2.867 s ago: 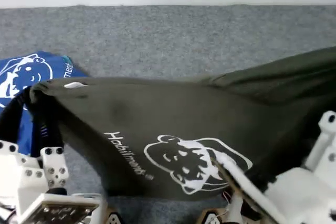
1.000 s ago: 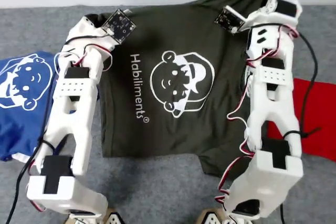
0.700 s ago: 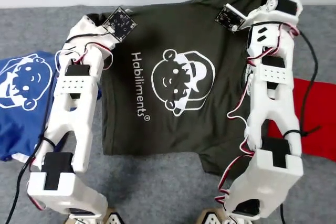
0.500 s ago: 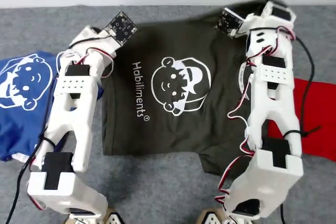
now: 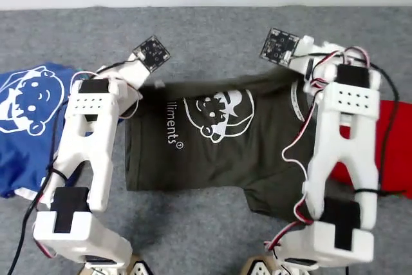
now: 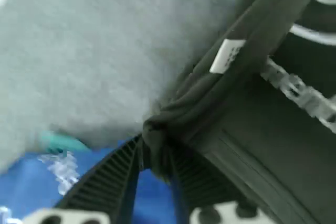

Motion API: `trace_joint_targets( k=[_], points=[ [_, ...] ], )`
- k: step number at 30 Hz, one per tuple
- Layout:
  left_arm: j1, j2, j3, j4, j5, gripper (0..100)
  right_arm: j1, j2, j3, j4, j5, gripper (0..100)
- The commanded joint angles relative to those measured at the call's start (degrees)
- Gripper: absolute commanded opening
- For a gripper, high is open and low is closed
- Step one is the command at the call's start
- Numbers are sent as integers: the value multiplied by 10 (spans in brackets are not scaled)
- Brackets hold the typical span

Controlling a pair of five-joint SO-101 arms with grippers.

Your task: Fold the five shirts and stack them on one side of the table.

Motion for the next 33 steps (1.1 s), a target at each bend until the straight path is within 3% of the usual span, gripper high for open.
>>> trace_joint_targets(
  k=[1,9,14,21,33],
  points=[
    [-4,-6,-31,73,-4,13,14,-55,-35,118,3,11],
    [10,-6,-31,194,-4,13,22,-85,-35,316,3,12],
    [11,-5,-29,212,11,13,44,-86,-34,409,2,12],
    [15,-4,-28,256,31,13,90,-99,-1,412,-17,11],
    [12,-5,-29,317,32,14,86,-264,249,407,-15,11]
  ],
)
